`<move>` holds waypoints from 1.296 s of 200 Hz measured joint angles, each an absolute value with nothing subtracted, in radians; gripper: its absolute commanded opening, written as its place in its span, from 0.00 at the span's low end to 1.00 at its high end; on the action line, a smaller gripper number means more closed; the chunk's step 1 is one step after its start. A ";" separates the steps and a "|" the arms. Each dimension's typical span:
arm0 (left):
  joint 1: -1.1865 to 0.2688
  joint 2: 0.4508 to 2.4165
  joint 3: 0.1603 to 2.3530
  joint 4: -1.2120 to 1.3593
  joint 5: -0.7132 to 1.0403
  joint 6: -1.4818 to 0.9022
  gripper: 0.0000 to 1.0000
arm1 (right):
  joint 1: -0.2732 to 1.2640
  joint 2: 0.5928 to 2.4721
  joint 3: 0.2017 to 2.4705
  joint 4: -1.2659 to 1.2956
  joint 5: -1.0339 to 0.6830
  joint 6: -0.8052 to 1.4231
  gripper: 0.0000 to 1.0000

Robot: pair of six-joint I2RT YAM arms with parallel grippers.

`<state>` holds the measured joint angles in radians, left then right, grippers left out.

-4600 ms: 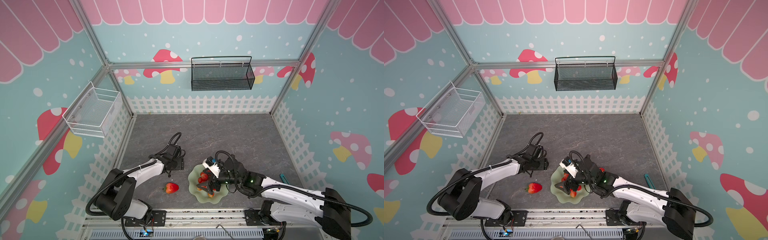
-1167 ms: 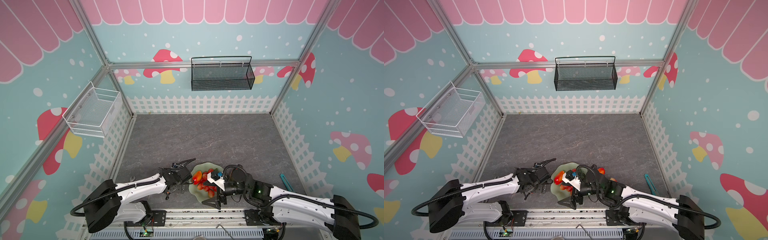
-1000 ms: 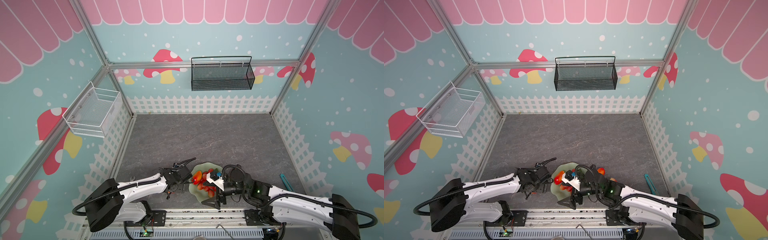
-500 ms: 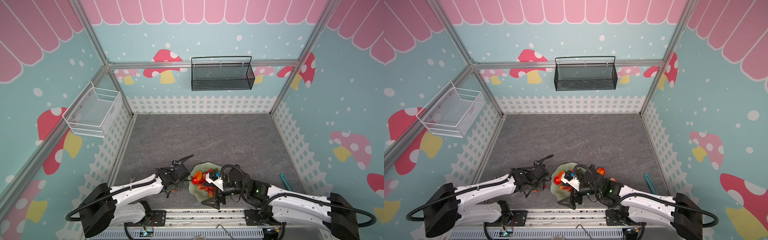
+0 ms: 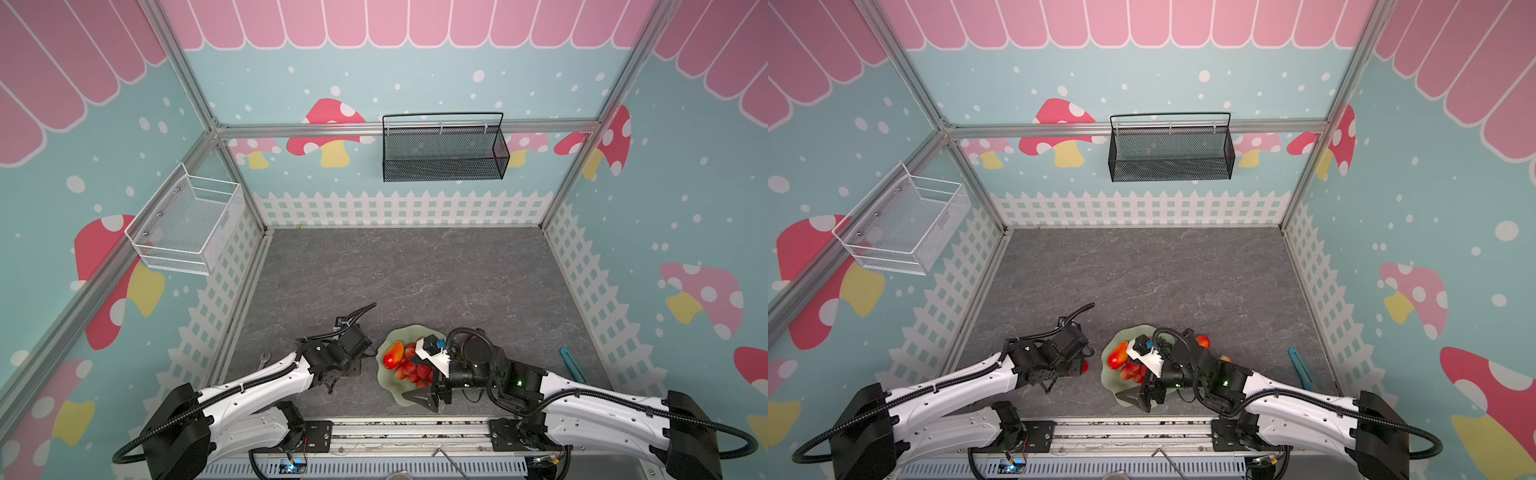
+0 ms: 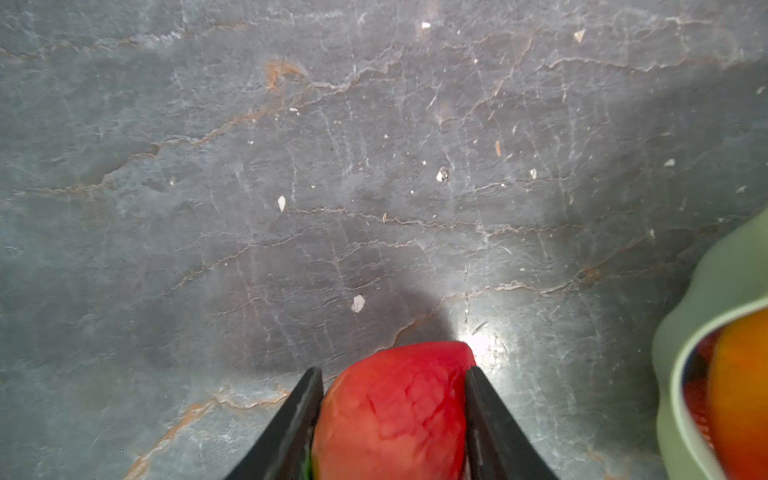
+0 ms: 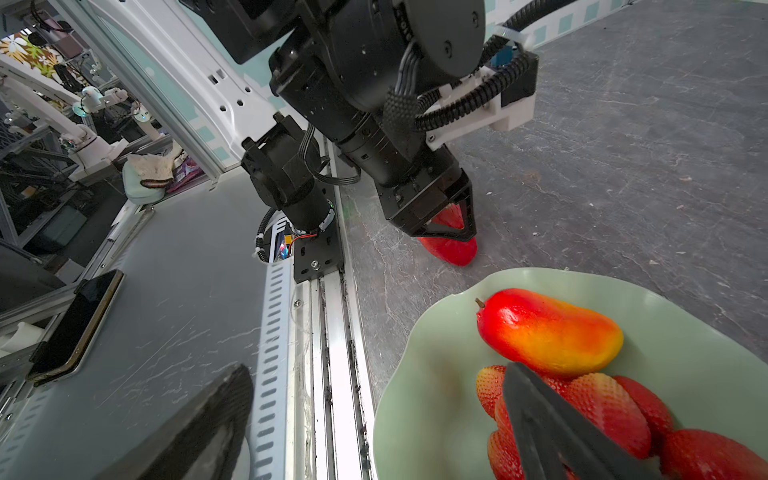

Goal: Place and organize the fake fruits in the fruit bowl
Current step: 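Lower the red fruit into the bowl with left gripper while right releases stem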

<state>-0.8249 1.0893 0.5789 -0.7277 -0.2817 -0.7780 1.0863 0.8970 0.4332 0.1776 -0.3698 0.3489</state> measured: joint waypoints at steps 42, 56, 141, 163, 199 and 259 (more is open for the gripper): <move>-0.825 1.040 0.579 -0.728 -0.281 -0.778 0.30 | 1.084 0.883 0.433 0.153 -0.344 0.354 0.97; -0.825 1.016 0.584 -0.729 -0.272 -0.778 0.28 | 1.070 0.863 0.433 0.133 -0.331 0.365 0.97; -0.905 0.920 0.716 -0.732 -0.211 -0.780 0.22 | 0.936 0.707 0.356 0.060 -0.318 0.458 0.97; -0.995 0.948 0.765 -0.720 -0.204 -0.781 0.22 | 0.936 0.685 0.350 0.043 -0.316 0.476 0.97; -1.106 1.094 0.822 -0.670 -0.187 -0.776 0.22 | 0.935 0.611 0.329 0.001 -0.299 0.506 0.97; -1.208 1.339 0.890 -0.623 -0.184 -0.762 0.29 | 0.935 0.508 0.329 -0.110 -0.252 0.560 0.97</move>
